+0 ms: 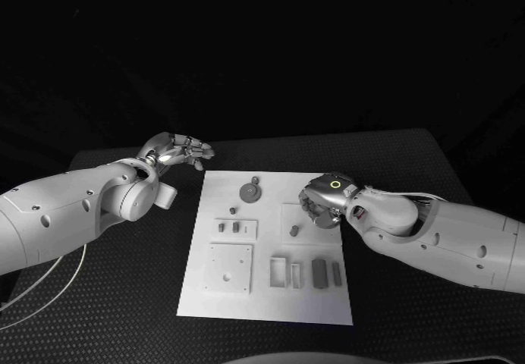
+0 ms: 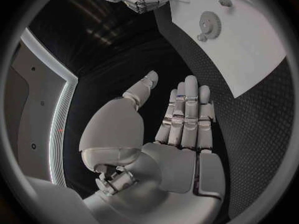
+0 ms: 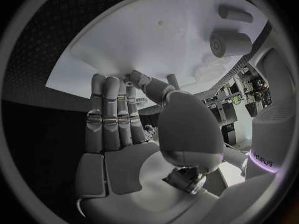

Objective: Assemble the parts on the task board

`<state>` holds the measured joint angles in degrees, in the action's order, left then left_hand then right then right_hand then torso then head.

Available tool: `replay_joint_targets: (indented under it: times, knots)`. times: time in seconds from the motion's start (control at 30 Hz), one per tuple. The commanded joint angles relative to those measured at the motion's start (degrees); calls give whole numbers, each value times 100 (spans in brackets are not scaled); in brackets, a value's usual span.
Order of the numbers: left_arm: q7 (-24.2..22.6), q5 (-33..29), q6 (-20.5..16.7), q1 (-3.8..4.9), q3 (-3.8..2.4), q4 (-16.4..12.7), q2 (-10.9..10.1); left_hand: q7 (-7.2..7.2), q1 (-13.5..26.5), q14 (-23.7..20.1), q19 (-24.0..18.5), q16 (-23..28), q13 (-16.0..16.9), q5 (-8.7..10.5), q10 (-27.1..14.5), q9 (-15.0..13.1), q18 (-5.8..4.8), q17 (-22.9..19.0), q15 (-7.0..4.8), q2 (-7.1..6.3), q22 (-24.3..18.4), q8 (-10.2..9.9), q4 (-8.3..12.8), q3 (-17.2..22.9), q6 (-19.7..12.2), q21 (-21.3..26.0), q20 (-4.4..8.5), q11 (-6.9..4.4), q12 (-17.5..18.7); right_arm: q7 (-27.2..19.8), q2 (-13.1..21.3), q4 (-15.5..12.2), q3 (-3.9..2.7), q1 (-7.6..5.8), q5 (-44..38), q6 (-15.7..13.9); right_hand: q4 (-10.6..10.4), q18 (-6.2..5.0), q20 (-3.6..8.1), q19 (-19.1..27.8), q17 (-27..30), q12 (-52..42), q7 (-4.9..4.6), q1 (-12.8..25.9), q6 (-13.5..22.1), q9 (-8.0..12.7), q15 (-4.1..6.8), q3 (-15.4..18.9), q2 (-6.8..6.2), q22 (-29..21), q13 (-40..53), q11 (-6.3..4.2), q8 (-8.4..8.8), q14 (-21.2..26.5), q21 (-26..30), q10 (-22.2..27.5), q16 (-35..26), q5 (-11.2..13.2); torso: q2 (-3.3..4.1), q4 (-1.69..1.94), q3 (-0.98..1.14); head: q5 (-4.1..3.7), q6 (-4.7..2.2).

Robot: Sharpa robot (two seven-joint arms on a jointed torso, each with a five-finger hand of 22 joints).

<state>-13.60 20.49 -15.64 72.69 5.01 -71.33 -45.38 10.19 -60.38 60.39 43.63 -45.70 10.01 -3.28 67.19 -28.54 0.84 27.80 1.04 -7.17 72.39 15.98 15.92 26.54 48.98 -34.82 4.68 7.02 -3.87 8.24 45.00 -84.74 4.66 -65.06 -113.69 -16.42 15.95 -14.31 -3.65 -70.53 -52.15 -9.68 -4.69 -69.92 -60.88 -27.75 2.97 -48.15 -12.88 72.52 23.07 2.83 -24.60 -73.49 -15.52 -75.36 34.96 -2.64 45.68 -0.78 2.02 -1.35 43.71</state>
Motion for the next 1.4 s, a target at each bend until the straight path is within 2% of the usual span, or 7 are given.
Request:
replay_joint_targets:
  times: [0.03,0.3,0.47,0.67,1.1,1.27,1.4]
  knots:
    - [-54,-36,54,4,-4,-4,14,-1,-15,-46,45,-37,-9,29,-19,8,24,8,4,41,10,0,4,-35,-55,38,-13,12,-8,54,35,-17,-21,28,-52,232,-2,-69,8,-36,-6,-22,-3,2,-45,-10,50,-5,27,6,130,-88,-33,-4,-24,-118,25,-13,-1,0,1,-2,-14]
    - [-39,-36,48,4,-4,-20,12,1,-13,-48,46,-37,-12,29,-20,10,24,12,4,43,12,-2,3,-37,-61,41,-13,12,-7,7,89,-69,-108,27,50,238,-9,-69,8,-39,-8,-20,-3,10,-47,-13,51,-11,22,8,134,-89,-32,-4,-24,-120,28,-13,-3,-2,-6,-34,5]
    - [-33,-36,51,4,-4,-21,16,2,-11,-48,49,-37,-15,29,-22,12,24,14,5,45,13,-3,2,-38,-64,41,-13,13,-6,-29,117,-113,-147,26,126,232,-11,-69,8,-40,-8,-20,-2,11,-48,-15,51,-14,22,9,135,-89,-32,-4,-23,-120,29,-14,-2,-1,-6,-24,18]
    - [-32,-36,47,4,-4,-1,18,4,-10,-47,54,-38,-18,29,-25,13,25,18,5,44,15,-4,2,-40,-67,41,-12,14,-5,-130,143,-171,-263,25,326,207,-17,-69,8,-41,-9,-17,-3,16,-46,-17,51,-23,21,9,138,-89,-30,-3,-21,-119,32,-14,-1,1,-5,-18,12]
    - [-32,-36,46,4,-4,12,1,4,-10,-48,58,-39,-23,29,-27,14,26,22,5,44,18,-3,4,-41,-69,43,-11,14,-5,-215,262,-354,-406,18,639,279,-22,-69,8,-40,-9,-13,-4,23,-44,-19,51,-32,18,9,141,-88,-26,1,-18,-117,33,-14,-2,0,-4,-19,18]
    - [-35,-36,46,4,-4,15,7,4,-11,-48,59,-39,-25,29,-29,14,27,24,5,44,19,-3,4,-42,-69,44,-11,15,-4,-238,273,-530,-472,16,788,262,-23,-69,8,-39,-9,-11,-4,24,-43,-20,51,-36,18,10,141,-88,-25,2,-16,-115,34,-14,-3,-5,-6,12,-4]
    - [-32,-36,48,4,-4,28,19,4,-12,-48,60,-39,-27,29,-32,15,27,26,5,44,20,-2,5,-42,-69,45,-11,15,-3,-243,199,-626,-490,12,856,284,-25,-69,8,-38,-8,-8,-6,28,-40,-20,50,-42,20,10,143,-86,-22,5,-14,-113,34,-14,-6,-2,-9,56,-17]
